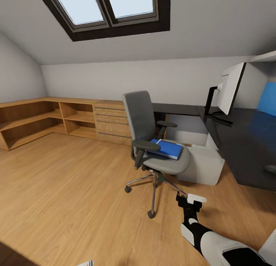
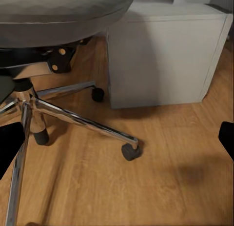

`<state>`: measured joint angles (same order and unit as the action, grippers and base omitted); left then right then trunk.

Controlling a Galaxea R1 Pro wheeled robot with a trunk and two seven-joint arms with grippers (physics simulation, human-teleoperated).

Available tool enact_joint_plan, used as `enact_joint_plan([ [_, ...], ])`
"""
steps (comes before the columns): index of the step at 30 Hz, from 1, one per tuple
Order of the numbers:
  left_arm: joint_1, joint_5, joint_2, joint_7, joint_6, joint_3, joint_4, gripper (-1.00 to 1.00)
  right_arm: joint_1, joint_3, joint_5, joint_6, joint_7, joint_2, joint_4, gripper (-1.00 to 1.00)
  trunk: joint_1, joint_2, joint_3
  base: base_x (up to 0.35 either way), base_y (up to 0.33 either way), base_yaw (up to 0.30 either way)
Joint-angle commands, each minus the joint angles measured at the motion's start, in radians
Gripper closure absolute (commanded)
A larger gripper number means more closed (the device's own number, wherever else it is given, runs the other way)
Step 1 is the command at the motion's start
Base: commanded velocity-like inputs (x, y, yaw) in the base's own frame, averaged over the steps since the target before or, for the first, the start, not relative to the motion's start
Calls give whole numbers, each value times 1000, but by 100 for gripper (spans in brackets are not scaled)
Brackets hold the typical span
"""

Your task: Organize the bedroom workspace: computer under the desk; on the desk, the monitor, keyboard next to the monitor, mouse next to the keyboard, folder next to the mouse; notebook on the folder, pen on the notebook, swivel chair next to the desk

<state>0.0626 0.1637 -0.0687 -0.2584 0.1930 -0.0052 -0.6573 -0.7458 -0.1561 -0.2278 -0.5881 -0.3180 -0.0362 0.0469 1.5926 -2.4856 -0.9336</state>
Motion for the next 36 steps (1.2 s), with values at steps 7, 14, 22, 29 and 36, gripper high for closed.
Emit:
enact_joint_plan([
  [7, 0, 7, 0, -1, 5, -1, 24, -100, 1, -9, -7, -26, -2, 1, -2, -100, 0, 0, -1, 0, 0, -32],
  [14, 0, 7, 0, -1, 5, -1, 29, -100, 2, -8, -7, -55, 1, 4, -2, -100, 0, 0, -1, 0, 0, -3],
  [22, 0, 7, -1, -1, 5, -1, 31, -100, 3, -10, -8, -59, 2, -1, -2, -100, 0, 0, -1, 0, 0, -22],
  [29, 0, 6, -2, -1, 13, -2, 31, -100, 3, -12, -8, -60, -1, -6, -3, -100, 0, 0, -1, 0, 0, -65],
  [36, 0, 6, -2, -1, 14, -2, 31, -100, 3, -11, -8, -60, -4, -12, -3, -100, 0, 0, -1, 0, 0, -169],
])
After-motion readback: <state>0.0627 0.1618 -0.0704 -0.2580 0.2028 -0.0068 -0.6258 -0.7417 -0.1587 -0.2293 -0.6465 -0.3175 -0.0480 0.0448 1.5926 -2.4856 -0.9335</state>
